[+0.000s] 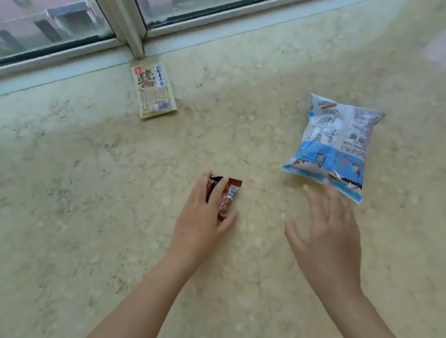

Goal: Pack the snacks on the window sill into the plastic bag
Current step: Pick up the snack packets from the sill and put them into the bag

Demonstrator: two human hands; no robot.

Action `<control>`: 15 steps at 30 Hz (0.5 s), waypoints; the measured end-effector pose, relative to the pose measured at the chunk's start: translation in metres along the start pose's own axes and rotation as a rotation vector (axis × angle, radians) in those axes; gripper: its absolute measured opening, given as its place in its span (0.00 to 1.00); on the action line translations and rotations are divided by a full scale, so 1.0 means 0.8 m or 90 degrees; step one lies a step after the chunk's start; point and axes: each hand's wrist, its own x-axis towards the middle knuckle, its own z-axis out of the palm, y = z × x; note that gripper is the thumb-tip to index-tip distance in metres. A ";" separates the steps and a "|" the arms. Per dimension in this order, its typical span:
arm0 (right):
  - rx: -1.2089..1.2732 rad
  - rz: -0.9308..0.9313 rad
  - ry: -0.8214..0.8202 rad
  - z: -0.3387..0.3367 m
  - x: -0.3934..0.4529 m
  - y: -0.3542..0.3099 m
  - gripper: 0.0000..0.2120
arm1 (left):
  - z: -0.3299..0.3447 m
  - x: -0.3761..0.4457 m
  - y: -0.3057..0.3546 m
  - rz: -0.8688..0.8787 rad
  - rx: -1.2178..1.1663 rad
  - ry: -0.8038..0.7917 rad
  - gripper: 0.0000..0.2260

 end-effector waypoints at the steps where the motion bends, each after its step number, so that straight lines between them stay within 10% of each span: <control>1: -0.008 0.009 0.046 0.001 0.015 0.007 0.29 | 0.004 0.005 0.002 0.014 -0.004 0.014 0.29; 15: 0.044 0.245 -0.025 0.012 0.161 0.009 0.39 | 0.032 0.079 0.028 0.034 0.024 0.107 0.29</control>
